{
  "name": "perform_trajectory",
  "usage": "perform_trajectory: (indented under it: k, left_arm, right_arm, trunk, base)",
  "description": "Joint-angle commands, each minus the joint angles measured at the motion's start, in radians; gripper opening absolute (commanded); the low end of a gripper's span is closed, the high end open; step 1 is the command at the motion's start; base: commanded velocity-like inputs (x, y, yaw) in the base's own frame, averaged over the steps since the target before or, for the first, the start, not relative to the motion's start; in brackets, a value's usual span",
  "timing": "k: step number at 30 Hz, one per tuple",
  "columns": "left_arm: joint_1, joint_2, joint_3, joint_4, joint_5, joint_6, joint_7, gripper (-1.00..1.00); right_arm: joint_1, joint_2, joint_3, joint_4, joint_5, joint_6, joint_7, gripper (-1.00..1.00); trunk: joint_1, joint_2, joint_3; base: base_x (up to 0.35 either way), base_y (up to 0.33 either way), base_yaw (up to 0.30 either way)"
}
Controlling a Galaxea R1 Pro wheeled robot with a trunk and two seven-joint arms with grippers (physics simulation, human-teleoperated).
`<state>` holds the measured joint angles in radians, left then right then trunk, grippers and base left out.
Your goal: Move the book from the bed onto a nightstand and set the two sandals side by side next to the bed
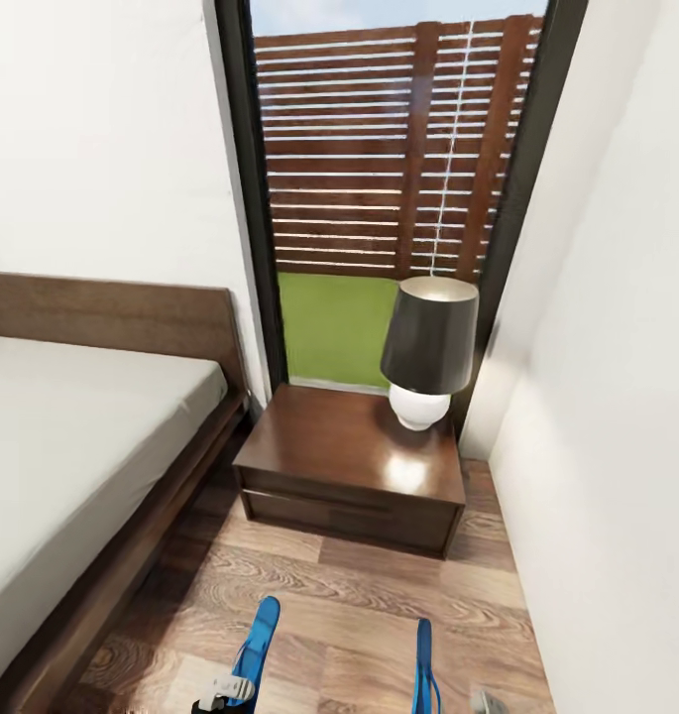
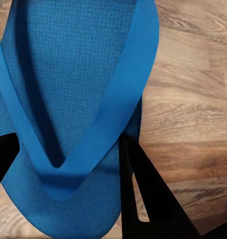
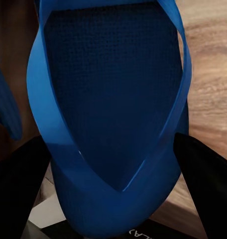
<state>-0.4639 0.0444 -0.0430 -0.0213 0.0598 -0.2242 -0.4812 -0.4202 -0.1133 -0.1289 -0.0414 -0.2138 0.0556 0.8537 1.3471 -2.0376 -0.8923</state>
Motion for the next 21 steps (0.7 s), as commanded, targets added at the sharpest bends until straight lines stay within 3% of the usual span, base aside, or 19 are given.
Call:
perform_trajectory:
  k: [1, 21]
  left_arm:
    - [-0.001, 0.000, -0.005, 0.001, 0.006, -0.003, -0.004, -1.00]
    - [-0.001, 0.000, -0.005, 0.001, 0.006, -0.003, -0.004, -1.00]
  right_arm:
    - [0.000, 0.000, -0.008, 0.000, 0.001, 0.006, 0.004, -1.00]
    - [0.000, 0.000, -0.008, 0.000, 0.001, 0.006, 0.004, -1.00]
  trunk:
    - [0.000, 0.000, -0.001]
    - [0.000, 0.000, -0.001]
  base:
    - [0.001, -0.001, 0.286]
    - [0.000, 0.000, 0.286]
